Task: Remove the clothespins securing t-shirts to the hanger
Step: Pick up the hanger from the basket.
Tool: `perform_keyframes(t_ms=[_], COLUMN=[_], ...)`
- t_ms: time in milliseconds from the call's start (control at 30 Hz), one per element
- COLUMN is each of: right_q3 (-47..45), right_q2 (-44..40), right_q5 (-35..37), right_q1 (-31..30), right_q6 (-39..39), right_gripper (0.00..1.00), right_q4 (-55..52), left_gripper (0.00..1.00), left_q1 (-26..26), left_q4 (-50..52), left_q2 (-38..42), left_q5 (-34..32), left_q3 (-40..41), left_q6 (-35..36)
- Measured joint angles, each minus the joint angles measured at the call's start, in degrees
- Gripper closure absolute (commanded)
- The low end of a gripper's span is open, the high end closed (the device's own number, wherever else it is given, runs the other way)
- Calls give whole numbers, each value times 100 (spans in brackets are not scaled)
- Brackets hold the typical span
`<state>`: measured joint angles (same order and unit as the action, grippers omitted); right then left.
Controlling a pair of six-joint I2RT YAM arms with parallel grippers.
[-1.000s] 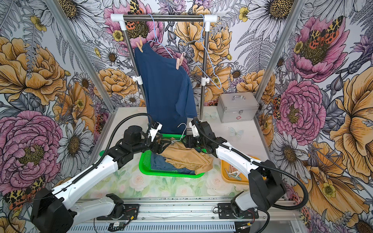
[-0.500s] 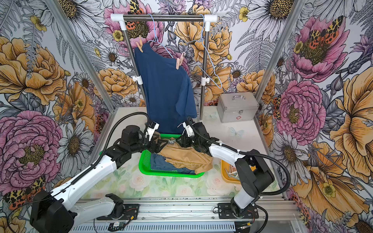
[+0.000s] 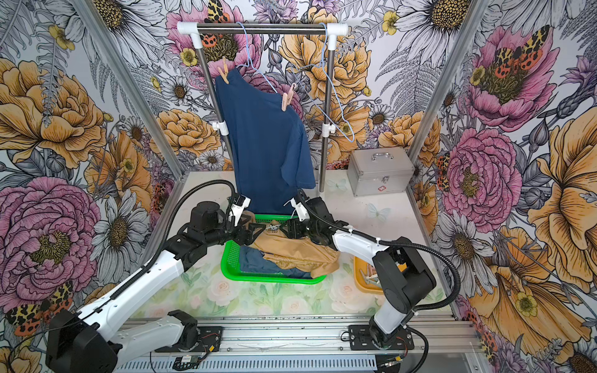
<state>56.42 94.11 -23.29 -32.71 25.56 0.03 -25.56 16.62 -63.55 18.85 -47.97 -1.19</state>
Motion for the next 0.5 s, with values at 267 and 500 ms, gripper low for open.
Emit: perform_keyframes(t_ms=[267, 500], right_q3=[13, -9], right_q2=[205, 153], right_q5=[-358, -511], right_q1=[0, -26], right_q6=[46, 155], right_gripper=[59, 86], right_q4=[326, 743], left_gripper=[19, 19], left_q1=[177, 358], left_q4=[11, 96], left_q2=[-2, 90], left_q5=[26, 57], left_q3=[0, 0], left_q6=[2, 4])
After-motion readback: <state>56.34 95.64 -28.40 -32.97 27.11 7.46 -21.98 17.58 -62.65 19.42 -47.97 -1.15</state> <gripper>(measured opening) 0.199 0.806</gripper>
